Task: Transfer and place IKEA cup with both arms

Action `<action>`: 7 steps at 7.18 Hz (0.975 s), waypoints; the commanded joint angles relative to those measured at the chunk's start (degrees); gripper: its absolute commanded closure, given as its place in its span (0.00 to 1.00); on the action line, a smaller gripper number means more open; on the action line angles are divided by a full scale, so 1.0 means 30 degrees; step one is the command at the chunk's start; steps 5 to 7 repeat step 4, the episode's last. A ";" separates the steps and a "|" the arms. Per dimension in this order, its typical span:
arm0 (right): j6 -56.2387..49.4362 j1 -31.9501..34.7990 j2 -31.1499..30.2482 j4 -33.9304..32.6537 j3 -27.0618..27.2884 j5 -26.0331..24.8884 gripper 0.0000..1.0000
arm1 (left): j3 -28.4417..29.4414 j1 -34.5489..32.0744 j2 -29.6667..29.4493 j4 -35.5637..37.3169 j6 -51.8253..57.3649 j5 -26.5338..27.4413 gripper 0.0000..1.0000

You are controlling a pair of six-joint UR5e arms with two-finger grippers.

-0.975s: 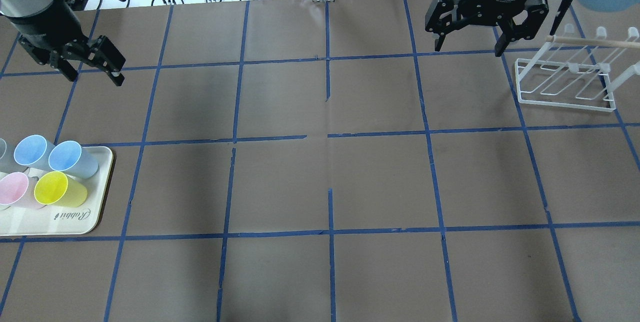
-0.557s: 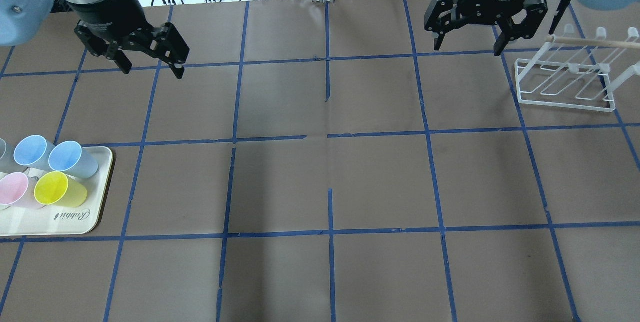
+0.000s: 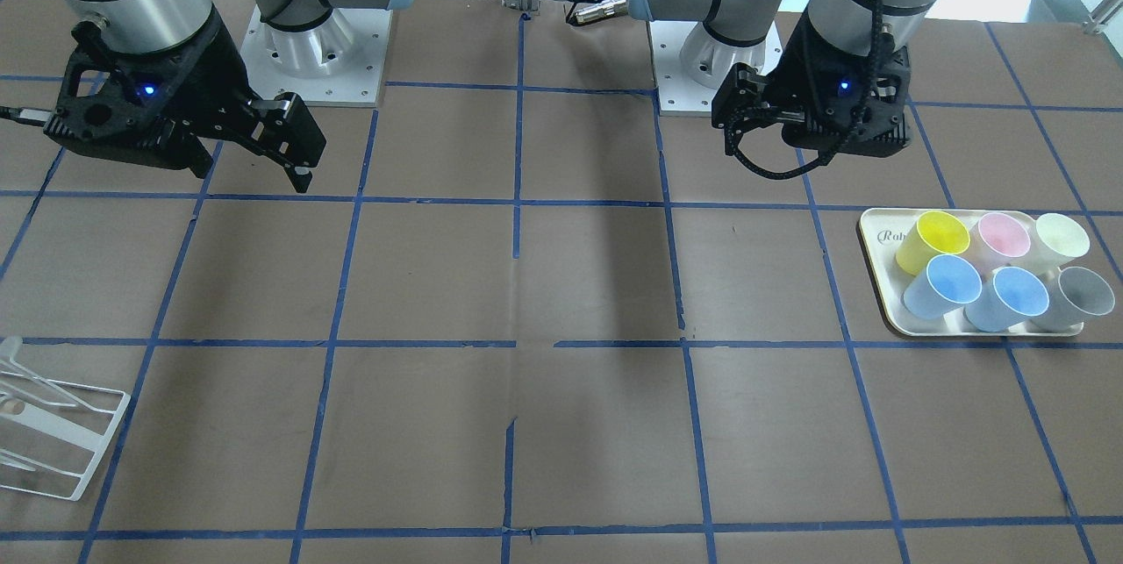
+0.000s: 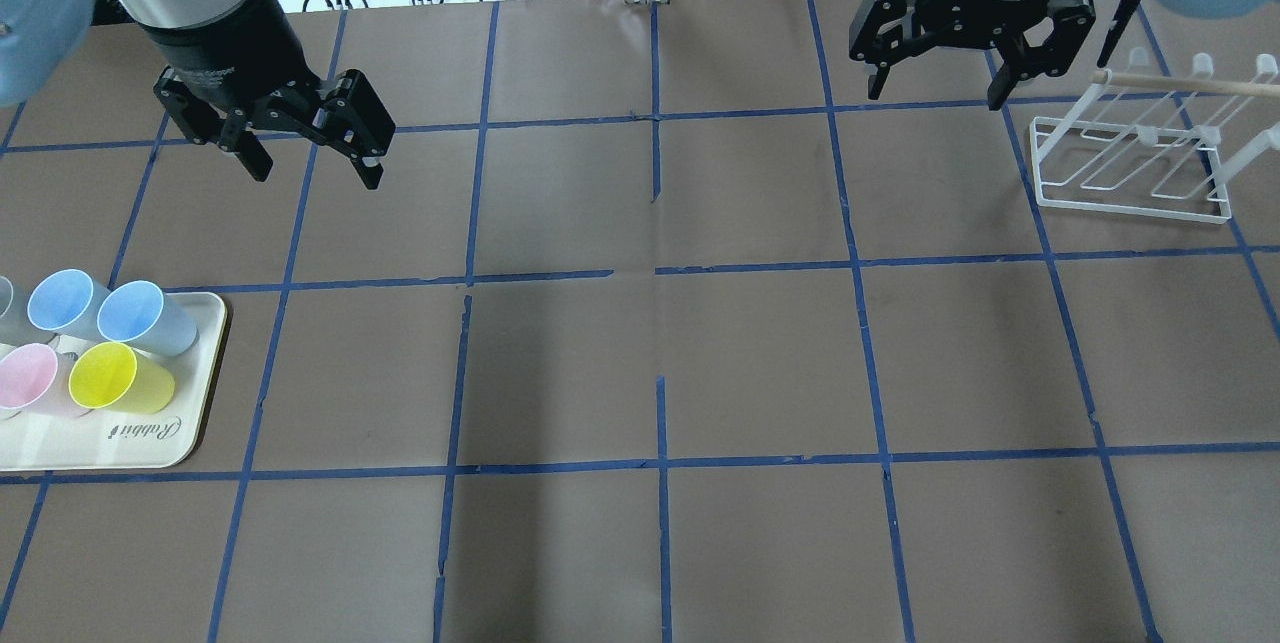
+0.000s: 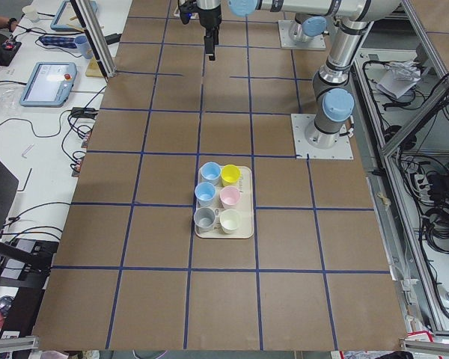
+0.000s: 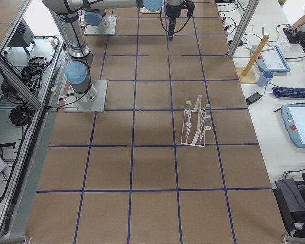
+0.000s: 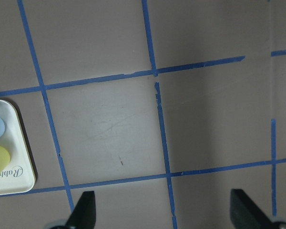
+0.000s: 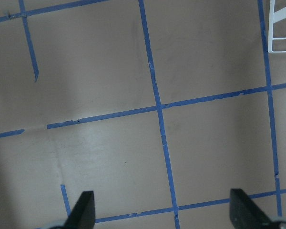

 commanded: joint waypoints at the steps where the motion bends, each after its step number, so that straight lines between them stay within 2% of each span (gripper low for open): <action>1: 0.0006 -0.0029 -0.0019 0.0004 0.0005 0.0000 0.00 | -0.0066 0.0263 0.0012 -0.0005 0.0045 -0.0128 0.00; 7: 0.0007 -0.0029 -0.0048 -0.0025 0.0063 0.0000 0.00 | -0.0272 0.0263 0.0041 0.0142 0.0045 -0.0099 0.00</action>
